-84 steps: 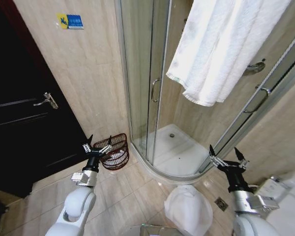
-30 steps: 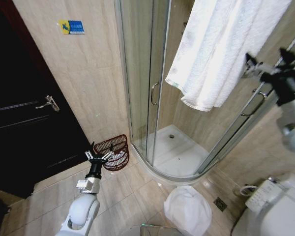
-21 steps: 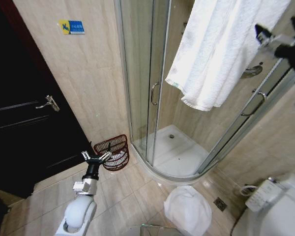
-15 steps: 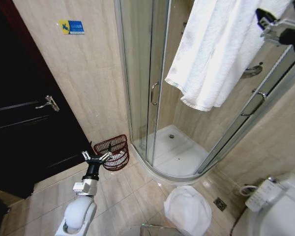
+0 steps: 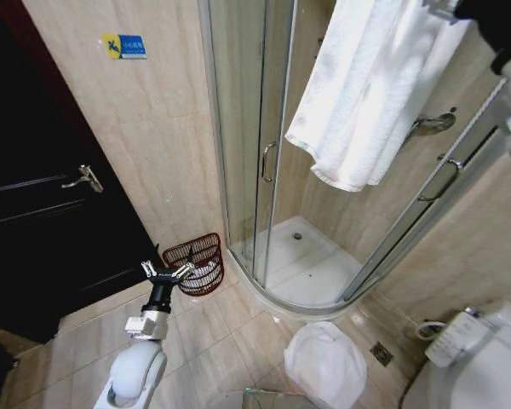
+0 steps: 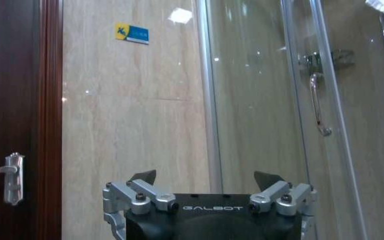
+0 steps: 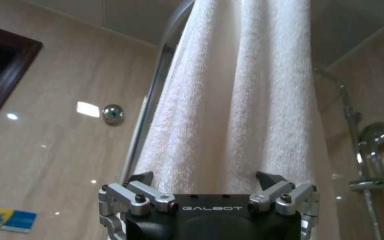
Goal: Discard the used towel into the hamper.
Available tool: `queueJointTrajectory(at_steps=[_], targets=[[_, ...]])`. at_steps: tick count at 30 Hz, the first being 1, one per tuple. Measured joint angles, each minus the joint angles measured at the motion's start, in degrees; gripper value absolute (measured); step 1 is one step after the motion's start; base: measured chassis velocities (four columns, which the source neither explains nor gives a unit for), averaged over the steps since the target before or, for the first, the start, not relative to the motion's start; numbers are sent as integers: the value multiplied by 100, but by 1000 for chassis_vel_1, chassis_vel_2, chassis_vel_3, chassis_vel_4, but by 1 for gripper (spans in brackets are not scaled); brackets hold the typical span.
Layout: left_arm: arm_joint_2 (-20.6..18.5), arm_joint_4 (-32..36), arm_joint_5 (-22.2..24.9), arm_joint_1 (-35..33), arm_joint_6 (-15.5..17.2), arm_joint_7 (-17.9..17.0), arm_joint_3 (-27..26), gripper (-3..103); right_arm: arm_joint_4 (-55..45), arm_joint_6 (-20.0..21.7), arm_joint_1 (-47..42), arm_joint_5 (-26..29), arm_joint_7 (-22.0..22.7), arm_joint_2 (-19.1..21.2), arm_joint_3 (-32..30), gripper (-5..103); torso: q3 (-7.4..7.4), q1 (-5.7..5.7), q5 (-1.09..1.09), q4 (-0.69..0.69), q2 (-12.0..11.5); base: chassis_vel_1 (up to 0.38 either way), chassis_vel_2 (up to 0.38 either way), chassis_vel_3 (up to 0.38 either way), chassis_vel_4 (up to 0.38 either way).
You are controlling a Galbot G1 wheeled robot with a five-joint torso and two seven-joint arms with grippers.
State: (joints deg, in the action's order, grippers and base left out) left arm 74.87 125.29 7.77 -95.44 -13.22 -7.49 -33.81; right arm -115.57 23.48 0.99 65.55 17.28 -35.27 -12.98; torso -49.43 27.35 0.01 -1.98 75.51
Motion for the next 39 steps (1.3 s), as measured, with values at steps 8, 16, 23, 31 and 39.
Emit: queueJointTrajectory(at_steps=[8,16,23,31,39], targets=[[8,42,-25,-31,-12,-3,16,99,508,8,652,-832,-16,-312,400,100,1,0,0,0,-1,0,0,0,0],[10,82,-27,-40,-22,-14,9,99,695,40,920,-827,-78,-493,587,100,2,-1,-1,-1,-1,0,0,0,0],[4,85,-23,-49,-37,-22,4,99,723,106,794,-577,116,-556,518,74,2,-1,0,0,-2,0,0,0,0],[-22,83,-9,-50,-45,-27,-5,99,719,114,767,-388,234,-581,502,46,2,-2,-1,0,-2,0,0,0,0],[-46,31,1,-19,-48,-31,0,99,720,50,716,-270,218,-560,493,19,2,-2,-1,0,-3,0,0,0,0]])
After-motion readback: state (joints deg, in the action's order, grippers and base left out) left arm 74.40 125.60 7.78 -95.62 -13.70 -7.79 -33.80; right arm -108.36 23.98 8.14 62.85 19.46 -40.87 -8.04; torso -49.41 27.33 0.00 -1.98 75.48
